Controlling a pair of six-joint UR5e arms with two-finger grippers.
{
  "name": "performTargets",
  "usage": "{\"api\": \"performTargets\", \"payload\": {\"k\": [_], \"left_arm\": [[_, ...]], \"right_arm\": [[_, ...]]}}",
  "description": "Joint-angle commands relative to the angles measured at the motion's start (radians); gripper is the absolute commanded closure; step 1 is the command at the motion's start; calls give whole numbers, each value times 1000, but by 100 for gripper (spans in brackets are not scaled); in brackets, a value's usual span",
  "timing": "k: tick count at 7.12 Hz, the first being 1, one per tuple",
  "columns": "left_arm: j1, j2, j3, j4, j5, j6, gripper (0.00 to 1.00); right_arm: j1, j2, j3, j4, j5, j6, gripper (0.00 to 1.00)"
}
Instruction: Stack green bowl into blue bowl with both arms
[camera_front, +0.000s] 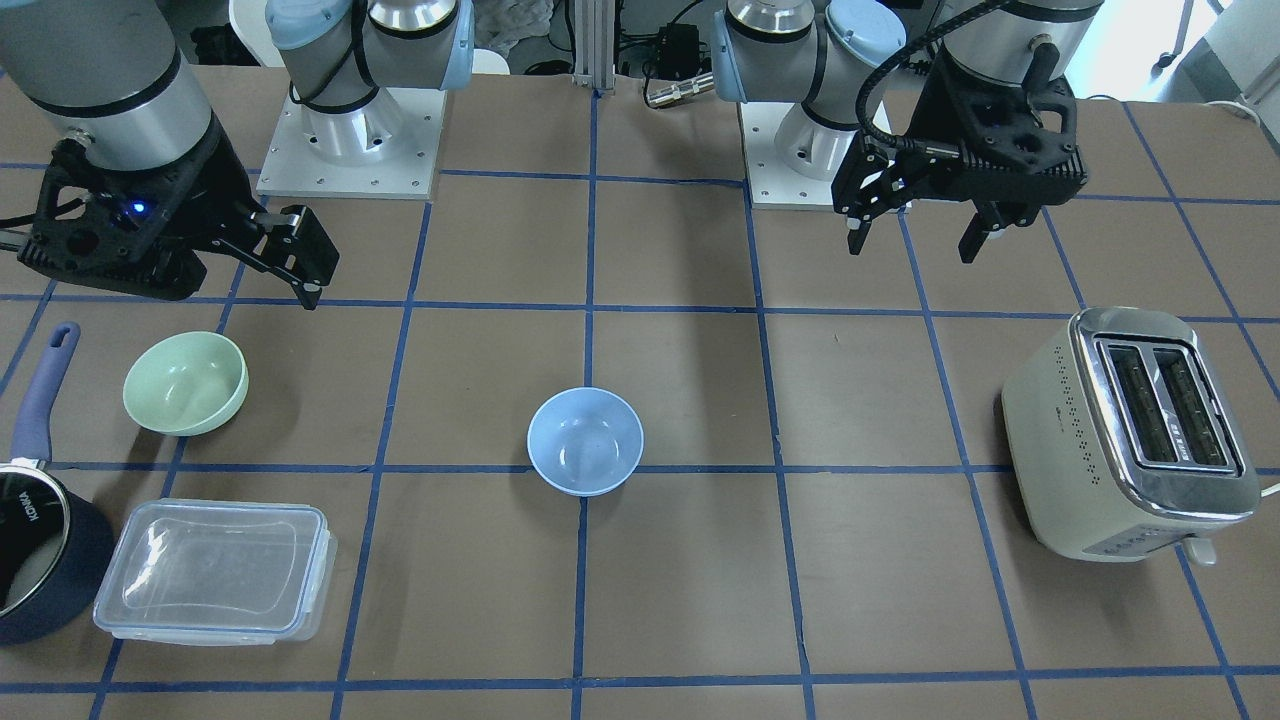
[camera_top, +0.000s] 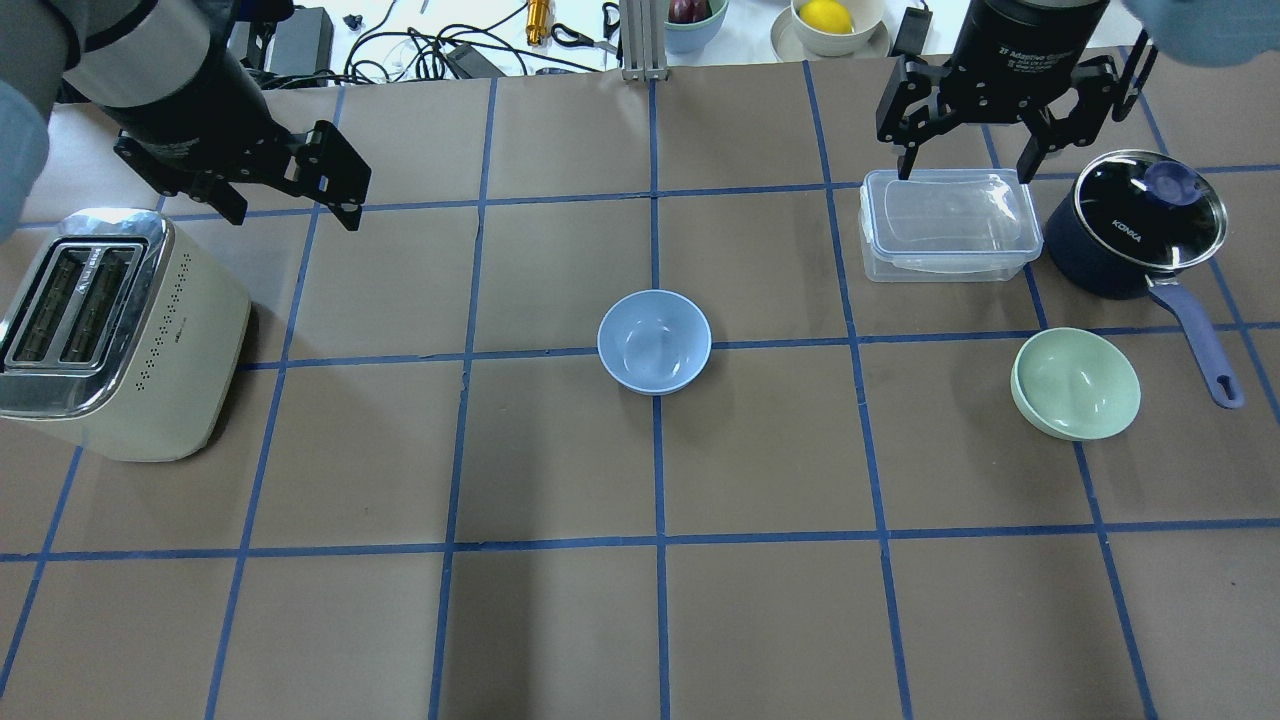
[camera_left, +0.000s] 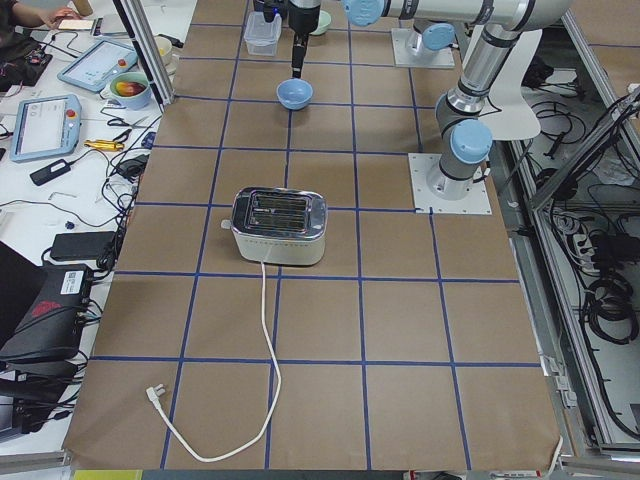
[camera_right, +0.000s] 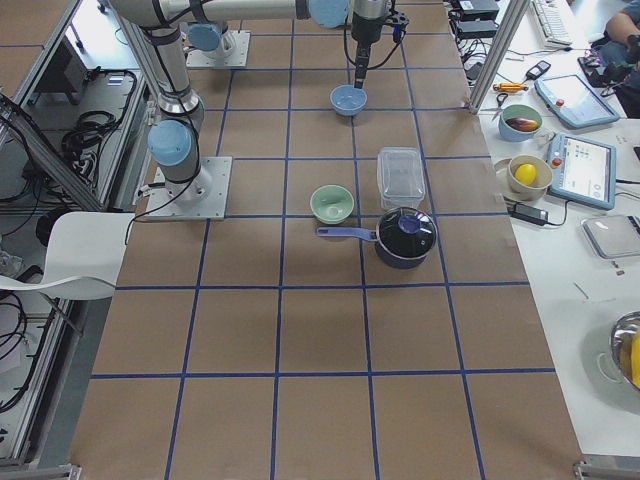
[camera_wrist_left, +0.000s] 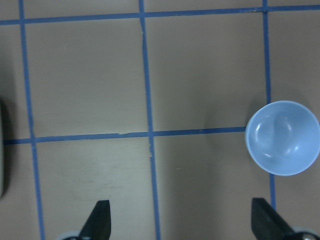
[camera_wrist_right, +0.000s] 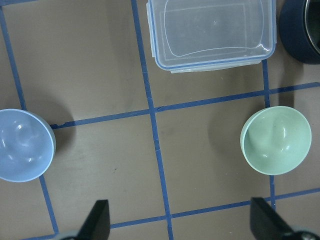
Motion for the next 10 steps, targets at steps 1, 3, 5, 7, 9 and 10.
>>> {"api": "performTargets", "payload": {"k": [1,3,5,7,9,10], "left_arm": [[10,-5,5,22,1,-3,0],[10,-11,0,73,1,-3,0],[10,-11,-3,73,1,-3,0],[10,-9,-6,71,1,-3,0],[10,1,-24,79,0,-5,0],[10,2,-23,86,0,-5,0]], "right_arm": [[0,0,0,0,0,0,0],[0,0,0,0,0,0,0],[0,0,0,0,0,0,0],[0,0,0,0,0,0,0],[0,0,0,0,0,0,0],[0,-2,0,1,-4,0,0]]}}
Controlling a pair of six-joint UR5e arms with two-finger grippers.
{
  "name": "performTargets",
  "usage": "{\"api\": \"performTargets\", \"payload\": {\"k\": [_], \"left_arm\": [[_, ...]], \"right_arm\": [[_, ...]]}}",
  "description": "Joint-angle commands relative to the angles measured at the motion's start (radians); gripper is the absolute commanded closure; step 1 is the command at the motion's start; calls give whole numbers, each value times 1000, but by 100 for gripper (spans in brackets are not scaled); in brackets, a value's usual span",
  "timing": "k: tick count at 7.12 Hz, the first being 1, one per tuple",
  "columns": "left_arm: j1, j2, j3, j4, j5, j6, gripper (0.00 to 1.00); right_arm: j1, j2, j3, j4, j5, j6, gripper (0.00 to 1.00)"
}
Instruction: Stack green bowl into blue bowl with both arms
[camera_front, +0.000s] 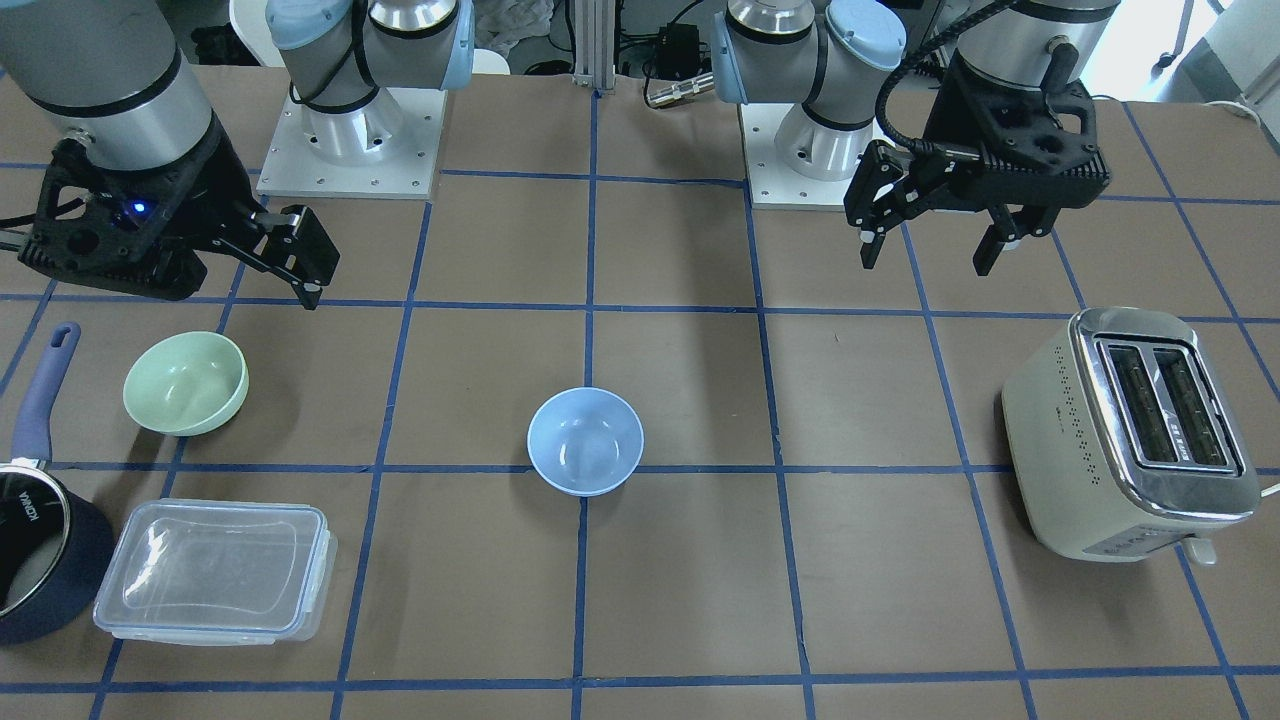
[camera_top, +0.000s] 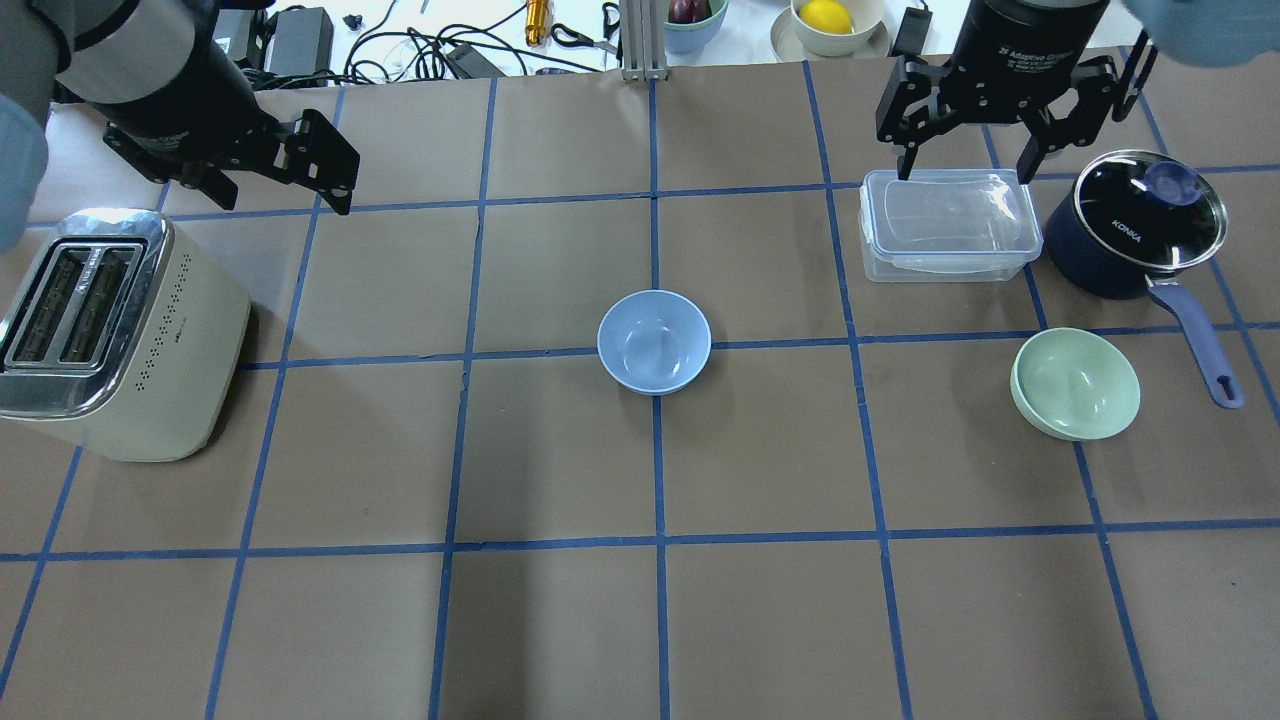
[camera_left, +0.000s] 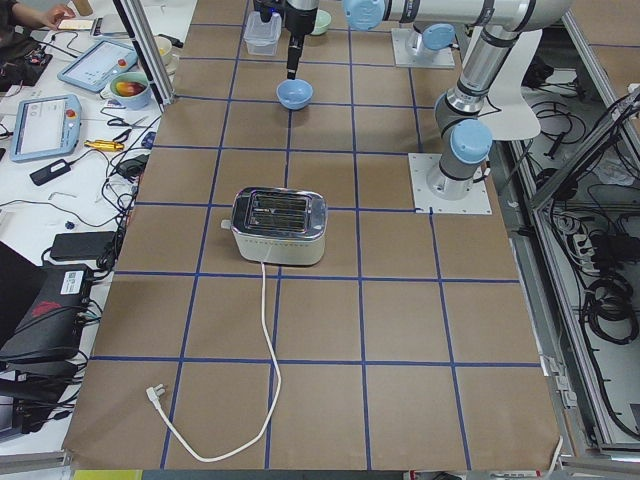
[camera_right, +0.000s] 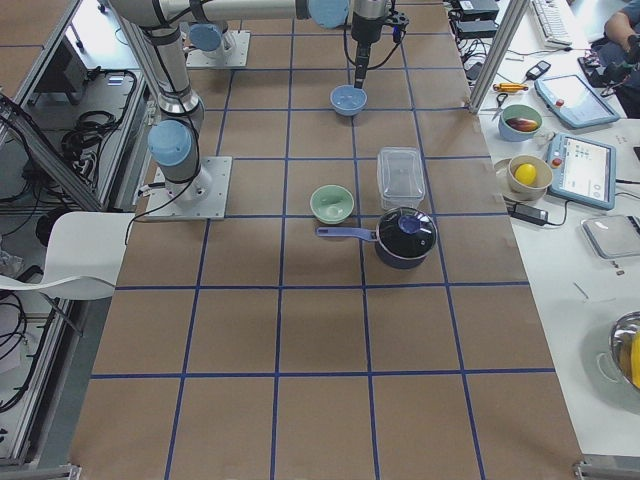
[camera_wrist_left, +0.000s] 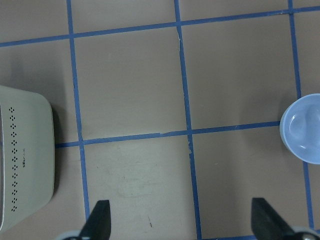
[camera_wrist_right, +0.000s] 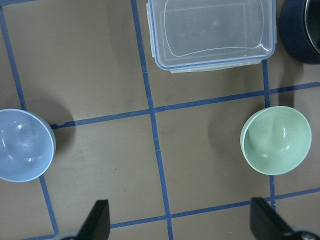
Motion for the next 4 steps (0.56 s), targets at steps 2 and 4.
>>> {"api": "performTargets", "payload": {"k": [2,4], "left_arm": [[0,4,-2,9,0,-2,0],[0,2,-2,12,-2,-2,0]], "right_arm": [[0,2,0,-2,1,0,0],[0,2,0,-2,1,0,0]]}}
